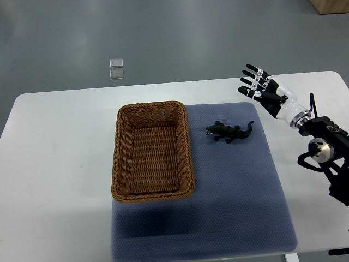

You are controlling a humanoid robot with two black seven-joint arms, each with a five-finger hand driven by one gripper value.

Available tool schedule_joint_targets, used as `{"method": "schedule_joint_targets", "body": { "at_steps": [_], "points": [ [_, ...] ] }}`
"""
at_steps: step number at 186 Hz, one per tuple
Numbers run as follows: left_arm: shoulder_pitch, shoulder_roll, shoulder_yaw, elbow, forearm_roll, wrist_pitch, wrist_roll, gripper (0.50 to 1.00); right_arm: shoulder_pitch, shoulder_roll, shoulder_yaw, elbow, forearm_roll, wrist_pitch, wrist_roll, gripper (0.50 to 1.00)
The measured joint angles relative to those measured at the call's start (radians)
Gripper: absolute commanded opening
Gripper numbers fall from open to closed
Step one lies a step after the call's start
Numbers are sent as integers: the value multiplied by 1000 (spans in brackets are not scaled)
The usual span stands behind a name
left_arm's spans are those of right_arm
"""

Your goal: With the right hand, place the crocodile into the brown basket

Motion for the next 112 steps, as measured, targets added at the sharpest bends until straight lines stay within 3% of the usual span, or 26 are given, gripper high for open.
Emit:
{"method": "schedule_joint_targets", "body": {
  "at_steps": [112],
  "points": [
    [3,0,-4,-3,0,0,4,1000,-1,-14,2,-2,0,3,2,930]
  ]
}}
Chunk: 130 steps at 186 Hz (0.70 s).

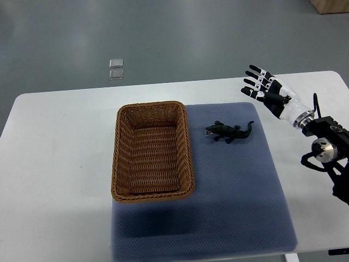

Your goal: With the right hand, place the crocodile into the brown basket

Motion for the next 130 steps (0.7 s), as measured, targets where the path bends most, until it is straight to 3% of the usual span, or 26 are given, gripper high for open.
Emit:
{"method": "schedule_joint_targets", "body": {
  "at_steps": [130],
  "points": [
    [0,0,0,0,0,-1,0,1000,13,-15,3,-3,0,25,9,928]
  ]
}}
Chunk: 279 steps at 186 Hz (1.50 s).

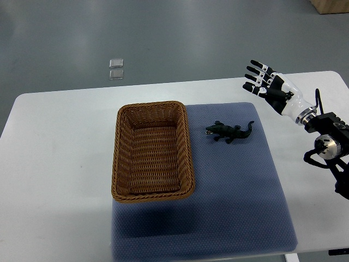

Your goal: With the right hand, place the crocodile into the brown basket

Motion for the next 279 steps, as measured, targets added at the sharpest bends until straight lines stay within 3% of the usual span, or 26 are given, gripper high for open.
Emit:
{"method": "schedule_joint_targets", "body": {
  "at_steps": [161,187,233,279],
  "points": [
    [0,0,0,0,0,0,0,1000,12,-26,-12,7,-20,25,-1,928],
    [0,0,0,0,0,0,0,1000,41,-61,-54,10,-47,63,1,928],
    [0,0,0,0,0,0,0,1000,154,-185,-258,25,-180,86,62,928],
    [0,0,0,0,0,0,0,1000,272,-241,-478,91,-479,80,146,928]
  ]
}}
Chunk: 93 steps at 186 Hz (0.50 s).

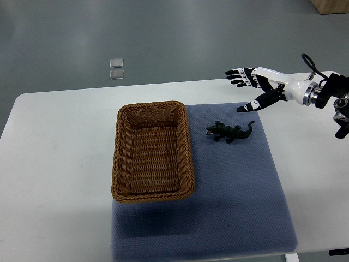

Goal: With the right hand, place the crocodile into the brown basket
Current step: 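Reach the right hand down over the green toy crocodile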

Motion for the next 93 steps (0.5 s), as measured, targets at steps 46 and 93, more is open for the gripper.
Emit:
{"method": "schedule_joint_targets", "body": {
  "at_steps": [46,93],
  "points": [
    [0,0,0,0,0,0,0,1000,76,-5,-162,73,-231,-74,11,928],
    [0,0,0,0,0,0,0,1000,174,-4,-375,87,-323,-221,10,928]
  ]
}}
